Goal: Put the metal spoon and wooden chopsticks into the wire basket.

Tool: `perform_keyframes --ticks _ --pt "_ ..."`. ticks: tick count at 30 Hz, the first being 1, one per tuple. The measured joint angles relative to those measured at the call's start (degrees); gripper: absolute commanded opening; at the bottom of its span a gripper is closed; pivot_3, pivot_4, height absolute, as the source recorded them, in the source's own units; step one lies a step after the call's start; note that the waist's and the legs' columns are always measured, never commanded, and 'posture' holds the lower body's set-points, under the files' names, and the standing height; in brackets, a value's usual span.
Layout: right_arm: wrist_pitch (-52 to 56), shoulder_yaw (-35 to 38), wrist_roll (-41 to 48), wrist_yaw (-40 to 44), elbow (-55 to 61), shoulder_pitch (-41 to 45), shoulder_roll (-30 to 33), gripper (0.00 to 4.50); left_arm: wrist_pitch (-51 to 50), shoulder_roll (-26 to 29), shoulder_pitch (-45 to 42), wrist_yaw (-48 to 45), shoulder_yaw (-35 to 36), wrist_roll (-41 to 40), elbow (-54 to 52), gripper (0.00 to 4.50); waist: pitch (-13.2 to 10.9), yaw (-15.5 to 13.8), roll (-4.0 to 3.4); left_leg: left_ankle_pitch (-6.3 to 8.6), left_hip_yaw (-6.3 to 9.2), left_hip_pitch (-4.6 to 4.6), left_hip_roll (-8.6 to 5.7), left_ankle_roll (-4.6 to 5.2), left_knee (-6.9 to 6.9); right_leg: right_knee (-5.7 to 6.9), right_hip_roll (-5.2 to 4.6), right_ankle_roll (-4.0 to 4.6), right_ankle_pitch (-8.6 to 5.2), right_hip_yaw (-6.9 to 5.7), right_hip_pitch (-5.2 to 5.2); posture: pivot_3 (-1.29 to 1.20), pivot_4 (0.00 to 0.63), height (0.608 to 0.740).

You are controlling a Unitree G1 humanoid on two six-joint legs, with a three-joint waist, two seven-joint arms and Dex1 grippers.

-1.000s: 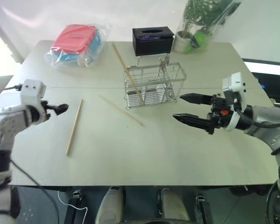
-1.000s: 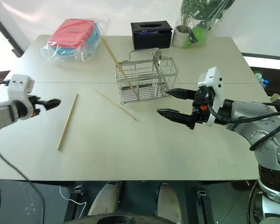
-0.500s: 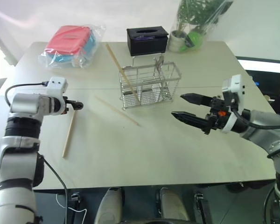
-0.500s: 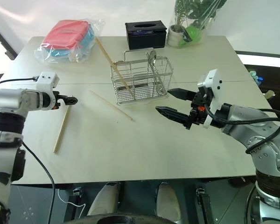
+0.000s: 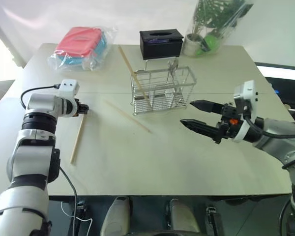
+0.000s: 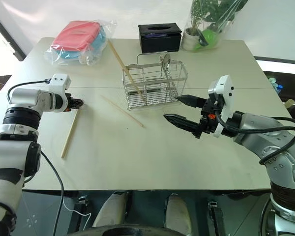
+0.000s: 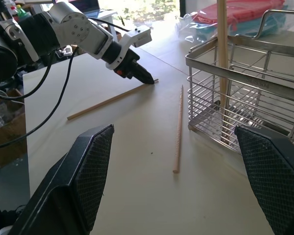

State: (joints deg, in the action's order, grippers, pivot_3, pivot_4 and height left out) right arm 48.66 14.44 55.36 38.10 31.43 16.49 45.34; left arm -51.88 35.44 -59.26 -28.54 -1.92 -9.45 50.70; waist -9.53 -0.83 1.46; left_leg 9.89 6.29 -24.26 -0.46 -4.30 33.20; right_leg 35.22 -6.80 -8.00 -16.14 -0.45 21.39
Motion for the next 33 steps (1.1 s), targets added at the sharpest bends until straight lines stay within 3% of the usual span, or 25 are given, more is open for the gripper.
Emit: perform_keyframes --ticks 8,14,17,23,29,33 --pt "0.0 -0.1 0.0 -0.2 -0.1 0.7 0.0 4.09 -1.0 -0.2 -0.2 0.5 2.8 0.6 0.8 0.01 0.0 0.3 0.00 0.00 0.01 0.04 0.01 0.00 0.00 0.07 0.01 -0.04 0.02 0.00 0.01 0.00 0.150 0.710" --pt "0.1 -0.1 0.0 -0.2 -0.1 0.8 0.2 4.09 2.2 0.7 1.1 8.2 10.4 -0.1 -1.3 0.01 -0.1 0.7 0.12 -0.01 0.02 0.00 0.04 0.00 -0.02 0.11 0.02 -0.12 0.04 0.00 0.08 0.00 0.150 0.710" --pt "0.8 -0.1 0.1 -0.2 -0.2 0.8 0.8 4.09 8.3 1.3 1.9 11.4 17.5 -2.8 -8.8 0.01 -0.2 0.7 0.28 -0.03 0.04 -0.02 0.05 -0.04 -0.02 0.11 0.02 -0.12 0.05 0.00 0.09 0.00 0.150 0.710" --pt "3.0 1.4 2.5 -1.9 1.1 -0.8 1.2 4.09 11.1 -1.7 -0.1 11.5 33.2 -18.6 -33.6 0.01 -0.2 0.1 0.30 -0.04 0.03 -0.05 0.02 -0.08 0.00 0.00 -0.01 -0.16 0.09 0.00 0.03 0.00 0.150 0.710" --pt "3.6 3.8 4.6 -3.7 2.7 -3.1 2.1 4.09 12.4 -4.7 -6.5 11.1 32.4 -24.1 -40.1 0.01 -0.2 0.1 0.30 -0.06 0.02 0.15 0.02 -0.10 0.13 0.00 0.01 -0.15 0.09 0.00 -0.24 0.00 0.150 0.710" --pt "3.5 3.9 6.1 -4.6 6.7 -5.8 2.0 4.09 15.5 -11.8 -8.8 9.4 26.6 -24.2 -39.6 0.01 -0.2 0.0 0.31 -0.06 0.02 0.10 0.01 -0.10 0.19 -0.04 0.01 -0.14 0.09 0.00 -0.28 0.00 0.150 0.710"
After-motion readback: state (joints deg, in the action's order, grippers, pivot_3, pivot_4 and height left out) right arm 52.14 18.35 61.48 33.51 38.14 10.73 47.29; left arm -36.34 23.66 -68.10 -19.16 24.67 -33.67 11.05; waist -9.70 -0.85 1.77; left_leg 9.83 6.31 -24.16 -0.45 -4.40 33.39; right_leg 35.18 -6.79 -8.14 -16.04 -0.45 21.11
